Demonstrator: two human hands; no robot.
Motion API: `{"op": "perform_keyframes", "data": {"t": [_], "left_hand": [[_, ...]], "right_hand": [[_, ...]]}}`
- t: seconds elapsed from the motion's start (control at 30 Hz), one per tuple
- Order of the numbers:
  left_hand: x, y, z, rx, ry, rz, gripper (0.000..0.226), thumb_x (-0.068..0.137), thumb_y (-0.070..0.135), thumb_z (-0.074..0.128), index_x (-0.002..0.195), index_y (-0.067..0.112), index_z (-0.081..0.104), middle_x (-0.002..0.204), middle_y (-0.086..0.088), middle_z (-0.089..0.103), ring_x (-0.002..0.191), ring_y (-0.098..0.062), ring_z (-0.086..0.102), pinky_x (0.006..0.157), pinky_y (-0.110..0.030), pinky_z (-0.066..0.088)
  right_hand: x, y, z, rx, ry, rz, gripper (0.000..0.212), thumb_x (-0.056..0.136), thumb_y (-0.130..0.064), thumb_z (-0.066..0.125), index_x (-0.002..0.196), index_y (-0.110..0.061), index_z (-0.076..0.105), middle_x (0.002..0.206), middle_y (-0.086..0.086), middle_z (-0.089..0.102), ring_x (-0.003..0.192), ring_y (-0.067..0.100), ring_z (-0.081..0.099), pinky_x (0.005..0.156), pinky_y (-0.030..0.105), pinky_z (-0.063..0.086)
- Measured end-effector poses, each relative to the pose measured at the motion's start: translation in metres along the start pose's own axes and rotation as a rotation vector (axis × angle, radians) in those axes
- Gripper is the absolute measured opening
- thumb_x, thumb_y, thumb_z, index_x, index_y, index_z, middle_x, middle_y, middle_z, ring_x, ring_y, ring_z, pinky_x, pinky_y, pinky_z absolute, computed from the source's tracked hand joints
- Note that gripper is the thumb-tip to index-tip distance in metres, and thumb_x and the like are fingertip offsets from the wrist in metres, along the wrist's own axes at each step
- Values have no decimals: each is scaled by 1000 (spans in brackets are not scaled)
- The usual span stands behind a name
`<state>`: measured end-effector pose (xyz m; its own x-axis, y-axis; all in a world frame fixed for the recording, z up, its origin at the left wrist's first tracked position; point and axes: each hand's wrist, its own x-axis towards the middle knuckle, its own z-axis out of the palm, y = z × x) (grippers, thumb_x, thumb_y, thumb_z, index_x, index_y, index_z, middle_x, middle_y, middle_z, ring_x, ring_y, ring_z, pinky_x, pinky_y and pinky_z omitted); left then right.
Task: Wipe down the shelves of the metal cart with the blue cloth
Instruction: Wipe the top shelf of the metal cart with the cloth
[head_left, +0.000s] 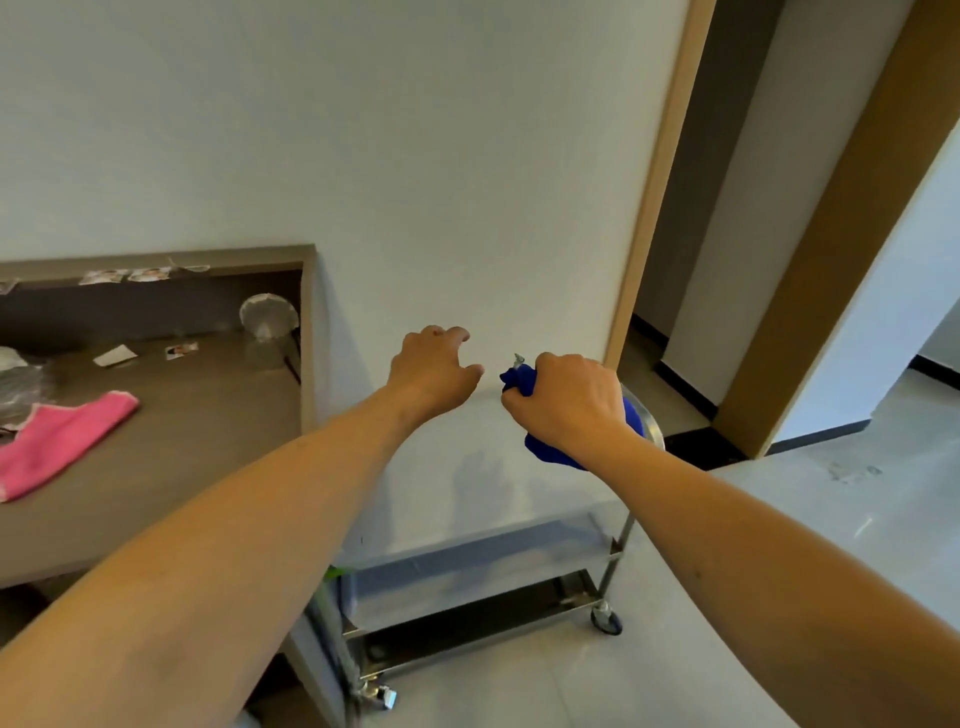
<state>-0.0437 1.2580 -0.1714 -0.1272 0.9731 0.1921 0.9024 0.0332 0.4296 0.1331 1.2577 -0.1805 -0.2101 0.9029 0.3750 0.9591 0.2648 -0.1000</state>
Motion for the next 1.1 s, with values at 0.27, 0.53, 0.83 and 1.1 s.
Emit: {"op": "perform_keyframes", "data": {"t": [0.27, 0.53, 0.83, 1.1], "left_hand": [[21, -41, 53, 14, -17, -150, 53, 94, 41, 54, 142, 21, 46, 145, -7, 46, 134, -31, 36, 104, -43, 39], [46, -96, 136, -18, -64, -441, 51, 94, 38, 50, 142, 19, 46, 141, -10, 48, 128, -32, 40, 94, -43, 40], [20, -166, 177, -1, -58, -600, 51, 95, 40, 53, 141, 19, 47, 139, -9, 51, 129, -31, 44, 99, -44, 44], [2, -199, 198, 15, -56, -823, 52, 97, 39, 50, 143, 19, 42, 145, -10, 46, 134, -31, 39, 103, -44, 41]], "right_hand": [[44, -1, 63, 38, -70, -33, 39, 87, -54, 50, 67, -20, 45, 57, -4, 52, 49, 14, 50, 44, 28, 31], [92, -23, 151, 18, -235, -50, 35, 85, -50, 51, 67, -20, 48, 56, -4, 53, 48, 13, 50, 43, 26, 28], [106, -72, 234, 24, -402, -249, 37, 86, -53, 50, 68, -22, 44, 59, -4, 52, 50, 13, 48, 44, 27, 27], [112, -103, 300, 97, -558, -517, 38, 89, -55, 46, 67, -23, 43, 61, -4, 52, 53, 13, 47, 48, 29, 30]]}}
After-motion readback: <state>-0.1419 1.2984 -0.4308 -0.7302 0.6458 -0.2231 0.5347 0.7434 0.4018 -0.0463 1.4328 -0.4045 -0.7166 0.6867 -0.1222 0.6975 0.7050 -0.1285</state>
